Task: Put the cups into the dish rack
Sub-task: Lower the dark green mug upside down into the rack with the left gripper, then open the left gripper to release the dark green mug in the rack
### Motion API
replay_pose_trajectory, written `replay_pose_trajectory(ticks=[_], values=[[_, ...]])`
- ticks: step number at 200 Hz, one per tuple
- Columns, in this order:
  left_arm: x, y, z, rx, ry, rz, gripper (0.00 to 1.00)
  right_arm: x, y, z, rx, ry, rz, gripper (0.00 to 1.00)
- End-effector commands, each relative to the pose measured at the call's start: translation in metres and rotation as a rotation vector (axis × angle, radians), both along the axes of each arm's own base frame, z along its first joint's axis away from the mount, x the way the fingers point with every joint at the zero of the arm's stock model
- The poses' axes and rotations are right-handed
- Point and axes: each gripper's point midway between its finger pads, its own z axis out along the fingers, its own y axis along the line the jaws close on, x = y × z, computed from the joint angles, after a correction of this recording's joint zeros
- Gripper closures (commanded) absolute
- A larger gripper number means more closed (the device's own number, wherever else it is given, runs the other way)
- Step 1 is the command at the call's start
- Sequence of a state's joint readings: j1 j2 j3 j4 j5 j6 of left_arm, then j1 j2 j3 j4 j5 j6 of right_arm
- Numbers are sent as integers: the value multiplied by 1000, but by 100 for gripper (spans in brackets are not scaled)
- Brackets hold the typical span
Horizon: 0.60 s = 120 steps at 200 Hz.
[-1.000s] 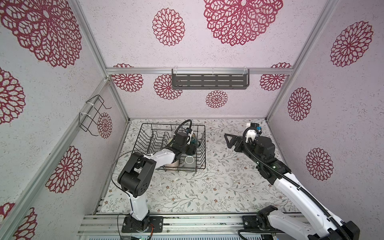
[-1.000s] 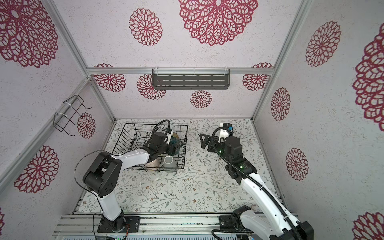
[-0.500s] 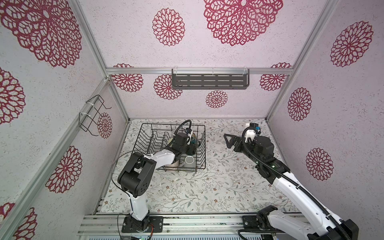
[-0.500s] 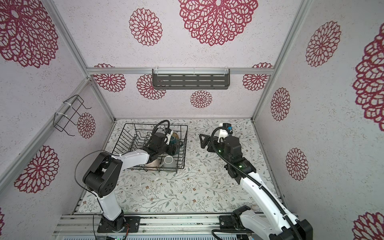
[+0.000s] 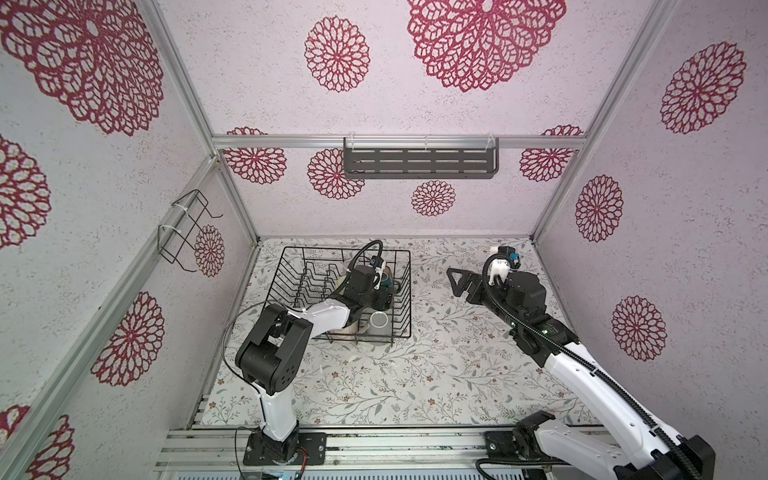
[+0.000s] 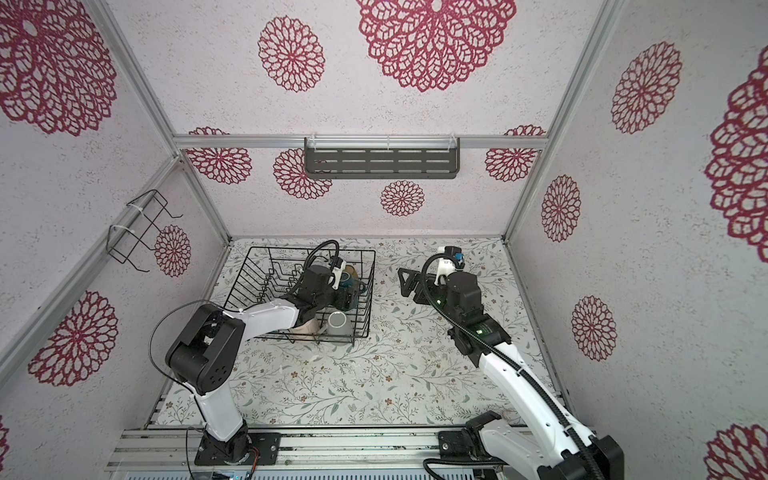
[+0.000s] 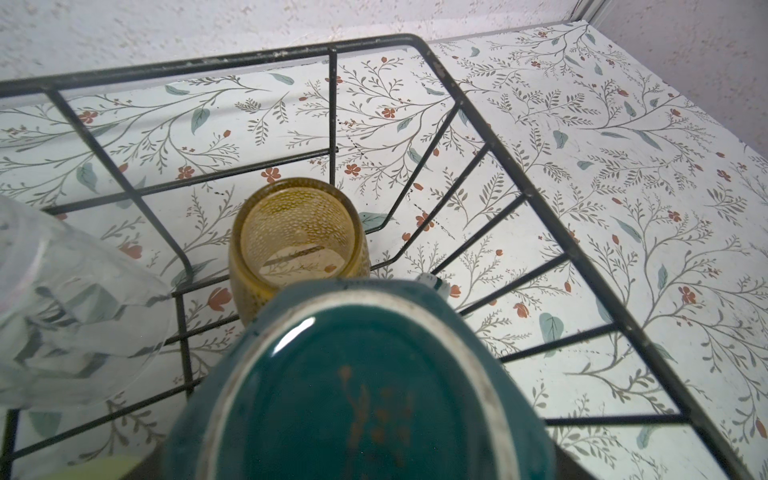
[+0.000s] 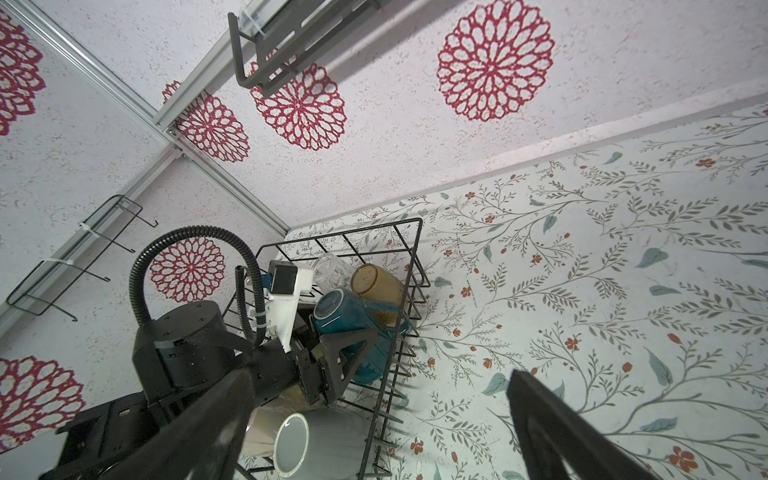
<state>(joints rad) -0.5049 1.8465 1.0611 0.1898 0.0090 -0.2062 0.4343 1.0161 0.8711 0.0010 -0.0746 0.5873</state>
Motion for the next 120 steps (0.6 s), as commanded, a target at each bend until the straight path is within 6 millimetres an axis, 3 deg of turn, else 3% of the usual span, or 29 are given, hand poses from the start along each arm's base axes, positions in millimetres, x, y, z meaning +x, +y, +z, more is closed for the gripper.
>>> replay_pose_trajectory(ticks=[1,40,54,120], values=[[7,-2,29,-50,-81,3,21,3,-1,21,33,-42,-14,1],[3,-4,32,-59,-67,-18,17,5,-1,19,33,-36,-15,1],[2,-5,31,-57,-63,-21,5,5,-1,18,33,-31,-15,1],[0,-4,34,-48,-54,-27,5,5,-1,19,33,-34,-19,1]])
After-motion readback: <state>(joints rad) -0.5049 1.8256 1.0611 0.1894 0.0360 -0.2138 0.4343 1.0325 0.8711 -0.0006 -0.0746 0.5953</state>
